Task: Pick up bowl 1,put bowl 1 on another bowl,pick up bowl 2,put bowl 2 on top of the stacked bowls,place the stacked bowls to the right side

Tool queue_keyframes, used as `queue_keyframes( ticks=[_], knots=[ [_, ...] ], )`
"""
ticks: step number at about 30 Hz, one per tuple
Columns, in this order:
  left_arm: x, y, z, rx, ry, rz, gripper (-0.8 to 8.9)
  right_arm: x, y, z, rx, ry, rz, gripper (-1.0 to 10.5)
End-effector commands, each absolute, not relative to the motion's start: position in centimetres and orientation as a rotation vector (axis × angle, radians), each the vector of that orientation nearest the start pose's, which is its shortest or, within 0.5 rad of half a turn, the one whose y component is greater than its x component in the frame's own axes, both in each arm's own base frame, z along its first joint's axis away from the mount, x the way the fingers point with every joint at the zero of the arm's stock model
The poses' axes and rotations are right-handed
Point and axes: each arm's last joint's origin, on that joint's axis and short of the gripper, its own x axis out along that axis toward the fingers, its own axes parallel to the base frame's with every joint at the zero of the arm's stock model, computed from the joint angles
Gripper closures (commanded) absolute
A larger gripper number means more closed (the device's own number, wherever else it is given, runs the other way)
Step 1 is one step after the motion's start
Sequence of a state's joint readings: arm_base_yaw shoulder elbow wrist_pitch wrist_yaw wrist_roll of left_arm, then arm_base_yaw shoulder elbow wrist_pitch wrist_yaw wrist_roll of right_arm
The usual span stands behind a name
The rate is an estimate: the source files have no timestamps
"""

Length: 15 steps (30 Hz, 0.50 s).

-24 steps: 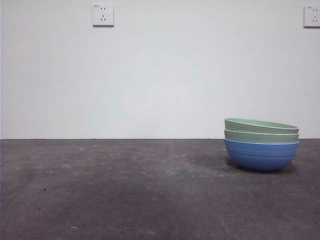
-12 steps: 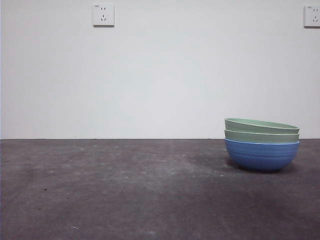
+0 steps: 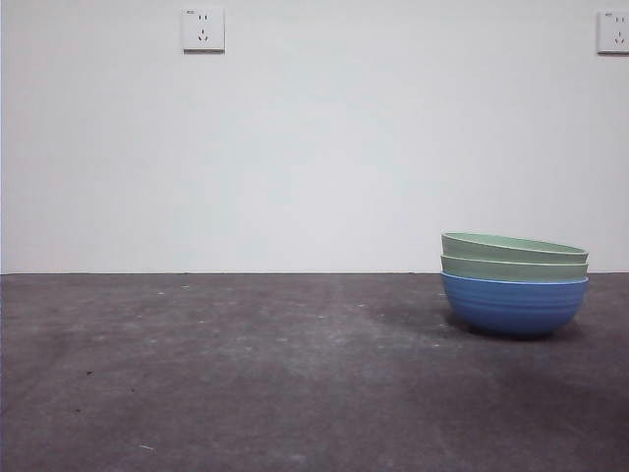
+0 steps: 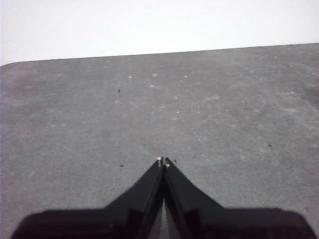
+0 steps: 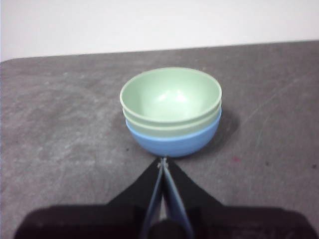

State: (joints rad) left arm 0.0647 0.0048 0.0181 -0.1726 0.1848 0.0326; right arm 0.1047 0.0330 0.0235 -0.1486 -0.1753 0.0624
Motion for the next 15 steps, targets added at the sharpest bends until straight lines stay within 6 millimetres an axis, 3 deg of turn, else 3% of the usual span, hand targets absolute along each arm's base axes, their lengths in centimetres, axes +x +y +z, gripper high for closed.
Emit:
queue_keyframes(
  ticks=[1,15],
  knots=[
    [9.58,0.12,14.81,0.004,0.168,-0.118,8.17,9.53,1.5,14.83,0.088,0.188,0.269,9.4],
    [9.58,0.12,14.81,0.004,0.168,-0.119,8.17,9.47,1.5,14.94,0.101,0.175,0.271,9.4]
  ],
)
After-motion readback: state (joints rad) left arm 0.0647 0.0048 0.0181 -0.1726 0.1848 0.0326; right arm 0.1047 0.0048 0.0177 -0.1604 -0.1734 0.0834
